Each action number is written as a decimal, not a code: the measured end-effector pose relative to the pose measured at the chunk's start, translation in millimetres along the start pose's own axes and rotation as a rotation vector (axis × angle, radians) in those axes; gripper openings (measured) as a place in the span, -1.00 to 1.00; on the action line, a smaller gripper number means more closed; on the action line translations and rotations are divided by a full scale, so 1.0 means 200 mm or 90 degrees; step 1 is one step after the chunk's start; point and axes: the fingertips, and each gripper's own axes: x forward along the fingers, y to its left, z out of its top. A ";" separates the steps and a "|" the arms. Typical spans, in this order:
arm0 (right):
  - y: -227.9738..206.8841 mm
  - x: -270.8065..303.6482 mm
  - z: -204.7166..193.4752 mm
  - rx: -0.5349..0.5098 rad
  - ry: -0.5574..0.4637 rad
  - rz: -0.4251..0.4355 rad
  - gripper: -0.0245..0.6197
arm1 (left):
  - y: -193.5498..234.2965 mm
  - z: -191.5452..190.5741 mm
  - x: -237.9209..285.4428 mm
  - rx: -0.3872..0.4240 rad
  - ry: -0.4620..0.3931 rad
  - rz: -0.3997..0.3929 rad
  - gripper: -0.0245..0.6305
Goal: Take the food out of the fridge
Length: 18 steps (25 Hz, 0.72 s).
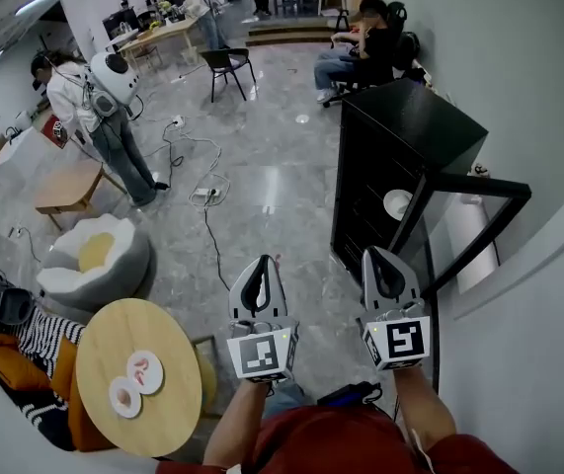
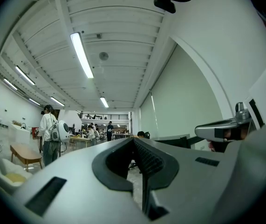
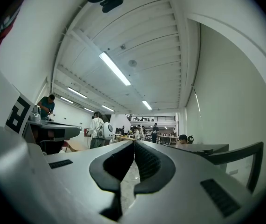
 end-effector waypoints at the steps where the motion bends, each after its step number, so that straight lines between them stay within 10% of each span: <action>1: 0.02 0.03 0.00 0.000 0.000 0.001 -0.85 | 0.03 0.00 0.02 -0.003 0.001 0.002 -0.88; 18: 0.41 0.68 -0.01 -0.011 0.007 0.028 -0.85 | 0.69 -0.06 0.30 -0.021 0.023 0.037 -0.88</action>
